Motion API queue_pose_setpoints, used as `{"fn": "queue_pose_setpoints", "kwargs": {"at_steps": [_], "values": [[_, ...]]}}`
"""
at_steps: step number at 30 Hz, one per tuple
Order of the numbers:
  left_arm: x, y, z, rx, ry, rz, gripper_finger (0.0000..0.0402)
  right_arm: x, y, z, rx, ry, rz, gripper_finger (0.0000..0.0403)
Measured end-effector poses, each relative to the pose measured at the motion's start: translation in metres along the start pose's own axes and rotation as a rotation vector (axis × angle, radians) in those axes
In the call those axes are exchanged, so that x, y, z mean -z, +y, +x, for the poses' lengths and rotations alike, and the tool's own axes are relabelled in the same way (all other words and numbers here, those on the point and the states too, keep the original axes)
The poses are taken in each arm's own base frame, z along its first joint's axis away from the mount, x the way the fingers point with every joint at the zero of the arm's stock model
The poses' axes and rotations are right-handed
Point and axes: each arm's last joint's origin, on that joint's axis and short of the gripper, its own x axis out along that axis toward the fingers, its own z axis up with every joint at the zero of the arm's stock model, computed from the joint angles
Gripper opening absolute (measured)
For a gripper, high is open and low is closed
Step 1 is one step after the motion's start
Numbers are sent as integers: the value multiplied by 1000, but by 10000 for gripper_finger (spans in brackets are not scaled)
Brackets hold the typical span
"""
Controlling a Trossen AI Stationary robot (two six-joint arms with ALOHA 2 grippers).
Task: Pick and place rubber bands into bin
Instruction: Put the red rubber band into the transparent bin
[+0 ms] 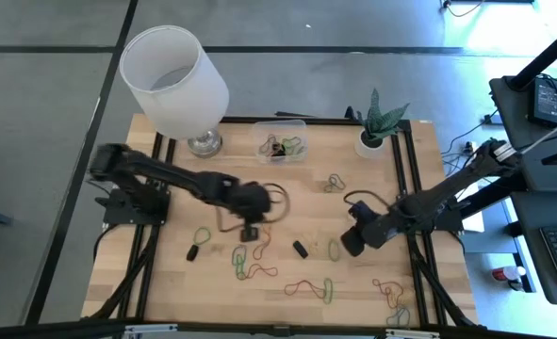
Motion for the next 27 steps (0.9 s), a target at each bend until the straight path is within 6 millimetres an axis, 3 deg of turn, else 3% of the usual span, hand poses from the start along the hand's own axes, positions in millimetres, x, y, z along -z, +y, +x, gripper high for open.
{"fn": "queue_pose_setpoints", "kwargs": {"at_steps": [6, 11, 19, 27], "values": [[56, 13, -39, -16, -60, -92, 1, 16, 31, 7, 224, 248, 0, 1], [85, 18, -63, -14, -138, -113, 2, 39, 42, 16, 365, 357, -62, 12], [102, 22, -82, 16, -220, -116, 2, 71, 33, 40, 522, 559, -18, 64], [103, 22, -83, 25, -227, -120, 2, 84, 27, 61, 602, 603, -40, 134]]}}
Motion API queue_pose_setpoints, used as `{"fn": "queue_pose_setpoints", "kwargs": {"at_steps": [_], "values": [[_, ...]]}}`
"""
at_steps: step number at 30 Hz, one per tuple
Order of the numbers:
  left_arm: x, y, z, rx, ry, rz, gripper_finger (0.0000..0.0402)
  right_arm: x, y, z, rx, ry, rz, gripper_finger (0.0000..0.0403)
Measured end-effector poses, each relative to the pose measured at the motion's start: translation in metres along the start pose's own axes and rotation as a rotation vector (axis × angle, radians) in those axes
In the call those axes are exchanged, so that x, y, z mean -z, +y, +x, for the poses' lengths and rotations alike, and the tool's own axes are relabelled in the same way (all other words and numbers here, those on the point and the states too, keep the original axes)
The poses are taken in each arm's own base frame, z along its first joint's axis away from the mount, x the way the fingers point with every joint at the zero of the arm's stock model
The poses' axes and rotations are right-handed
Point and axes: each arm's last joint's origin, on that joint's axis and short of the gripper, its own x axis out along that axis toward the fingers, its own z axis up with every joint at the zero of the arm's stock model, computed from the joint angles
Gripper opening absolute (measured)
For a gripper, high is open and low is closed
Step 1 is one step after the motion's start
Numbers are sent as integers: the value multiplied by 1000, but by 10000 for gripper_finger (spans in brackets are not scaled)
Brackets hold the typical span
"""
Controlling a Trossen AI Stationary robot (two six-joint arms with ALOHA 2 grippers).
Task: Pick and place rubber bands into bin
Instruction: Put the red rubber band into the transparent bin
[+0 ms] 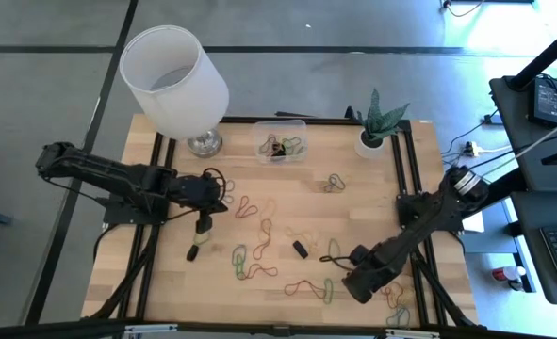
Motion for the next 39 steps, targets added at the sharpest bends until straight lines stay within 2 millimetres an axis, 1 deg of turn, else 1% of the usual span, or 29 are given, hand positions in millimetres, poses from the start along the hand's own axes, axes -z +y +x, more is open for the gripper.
{"fn": "queue_pose_setpoints", "kwargs": {"at_steps": [3, 7, 11, 15, 19, 21, 23, 24, 25, 28, 32, 39], "values": [[0, 0, 0, 1, 0, -12, 1, 0, 2, 8, 27, 0, -13, 147], [0, 0, 0, 1, -1, -15, 2, 1, 3, 15, 53, -1, -19, 150], [0, 0, 0, 2, -1, -16, 1, 3, 3, 23, 67, -1, -29, 143], [0, 0, 0, 2, -1, -26, 2, 0, -1, 41, 6, 33, -30, 128], [0, 0, 0, 1, -1, -46, 2, -3, -8, 51, -25, 55, 33, 103], [0, 0, 0, 1, -2, -58, 1, -3, -8, 51, -24, 51, 40, 76], [0, 0, 0, 1, -2, -60, 2, -2, -5, 49, -20, 35, 38, 40], [0, 0, 0, 2, -2, -60, 3, -1, -3, 47, -19, 31, 37, 21], [0, 0, 0, 2, -2, -60, 3, -1, -2, 44, -17, 25, 38, 12], [0, 0, 0, 3, -3, -61, 1, 2, 5, 34, -5, -42, 40, 12], [0, 0, 0, 3, -3, -60, 3, 6, 21, 7, -35, -164, 45, 4], [-1, 0, 0, 5, -4, -57, 2, 19, 39, -47, -71, -386, 91, 3]]}}
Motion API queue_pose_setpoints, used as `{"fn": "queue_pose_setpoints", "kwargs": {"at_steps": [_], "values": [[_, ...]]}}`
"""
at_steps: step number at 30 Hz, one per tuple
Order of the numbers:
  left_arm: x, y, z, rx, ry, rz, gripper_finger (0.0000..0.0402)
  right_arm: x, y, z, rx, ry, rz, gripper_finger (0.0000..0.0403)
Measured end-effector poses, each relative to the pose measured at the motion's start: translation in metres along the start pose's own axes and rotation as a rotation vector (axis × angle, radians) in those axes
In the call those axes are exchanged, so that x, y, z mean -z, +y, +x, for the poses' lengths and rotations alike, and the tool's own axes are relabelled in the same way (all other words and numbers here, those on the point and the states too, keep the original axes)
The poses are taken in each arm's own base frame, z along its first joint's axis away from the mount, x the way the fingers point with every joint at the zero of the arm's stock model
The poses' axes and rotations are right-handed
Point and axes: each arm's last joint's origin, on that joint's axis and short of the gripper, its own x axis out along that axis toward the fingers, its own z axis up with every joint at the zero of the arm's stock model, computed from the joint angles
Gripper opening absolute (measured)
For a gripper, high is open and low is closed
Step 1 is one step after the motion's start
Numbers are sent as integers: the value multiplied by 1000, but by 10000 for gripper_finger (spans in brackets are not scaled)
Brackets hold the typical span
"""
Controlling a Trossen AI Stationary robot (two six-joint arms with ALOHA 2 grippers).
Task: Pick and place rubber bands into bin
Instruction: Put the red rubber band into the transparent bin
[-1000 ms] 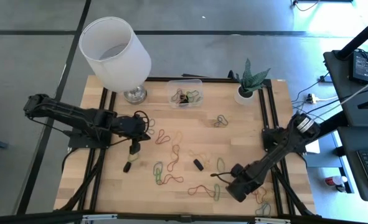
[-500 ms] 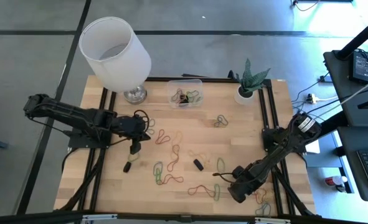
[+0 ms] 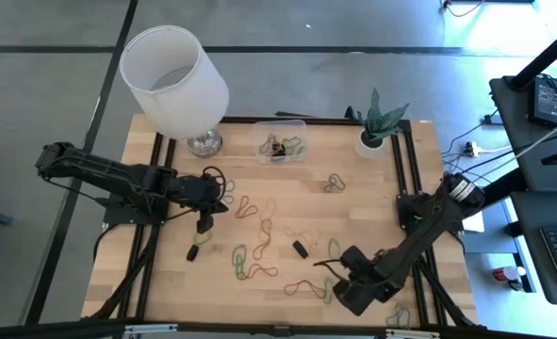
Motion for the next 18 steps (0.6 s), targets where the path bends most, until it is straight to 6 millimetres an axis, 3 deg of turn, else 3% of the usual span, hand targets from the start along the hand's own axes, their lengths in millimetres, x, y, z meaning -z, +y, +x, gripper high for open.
{"fn": "queue_pose_setpoints", "kwargs": {"at_steps": [10, 18], "values": [[0, 0, 0, 10, 4, 18, 3, -14, 4, -65, -21, -345, 36, 2], [0, -1, 0, 36, 17, 19, 3, -43, 4, -84, -30, -605, 75, 1]]}}
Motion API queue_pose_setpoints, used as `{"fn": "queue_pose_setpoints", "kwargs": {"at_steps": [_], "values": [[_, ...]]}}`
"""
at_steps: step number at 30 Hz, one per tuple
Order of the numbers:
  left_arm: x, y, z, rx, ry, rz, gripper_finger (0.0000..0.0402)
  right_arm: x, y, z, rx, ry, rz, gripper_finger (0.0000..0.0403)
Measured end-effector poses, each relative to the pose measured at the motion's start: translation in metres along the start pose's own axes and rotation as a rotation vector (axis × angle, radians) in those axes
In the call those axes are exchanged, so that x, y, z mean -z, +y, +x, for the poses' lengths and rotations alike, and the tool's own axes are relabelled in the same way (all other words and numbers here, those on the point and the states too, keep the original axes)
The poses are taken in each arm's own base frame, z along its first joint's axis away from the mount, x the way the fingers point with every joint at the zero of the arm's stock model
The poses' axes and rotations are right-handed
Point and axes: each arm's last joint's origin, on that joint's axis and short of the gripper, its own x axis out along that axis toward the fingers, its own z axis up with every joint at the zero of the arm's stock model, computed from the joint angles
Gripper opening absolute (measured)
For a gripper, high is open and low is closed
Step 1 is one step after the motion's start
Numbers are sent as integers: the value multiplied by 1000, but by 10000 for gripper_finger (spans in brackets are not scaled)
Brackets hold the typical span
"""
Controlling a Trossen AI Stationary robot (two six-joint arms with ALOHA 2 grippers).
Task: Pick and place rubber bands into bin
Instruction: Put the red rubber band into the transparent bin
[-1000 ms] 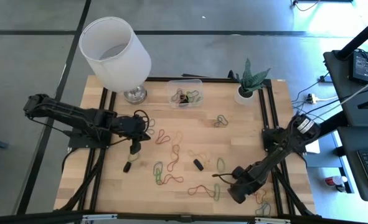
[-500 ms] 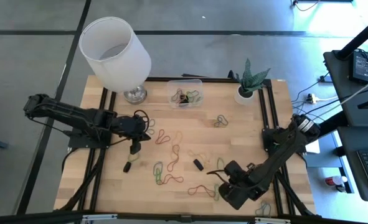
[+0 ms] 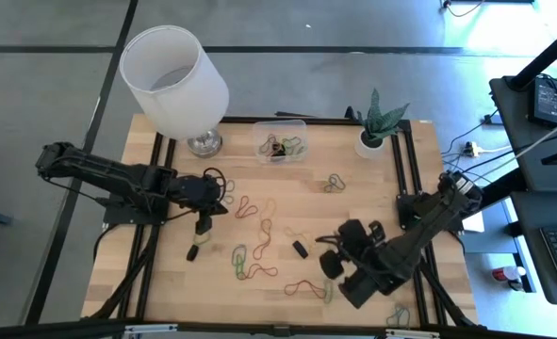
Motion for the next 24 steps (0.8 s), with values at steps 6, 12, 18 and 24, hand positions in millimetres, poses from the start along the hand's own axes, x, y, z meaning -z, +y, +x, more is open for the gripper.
{"fn": "queue_pose_setpoints", "kwargs": {"at_steps": [6, 12, 18, 24], "values": [[0, -1, 0, 18, 8, -1, 2, -13, -4, 8, 62, -72, -13, 1], [0, -1, 0, 33, 16, -11, 1, -12, -12, 23, 170, 36, -25, 1], [0, -1, 0, 32, 16, -18, 3, 6, -21, 62, 254, 134, 3, 0], [0, -1, 0, 32, 15, -19, 3, 25, -29, 99, 246, 160, 62, 0]]}}
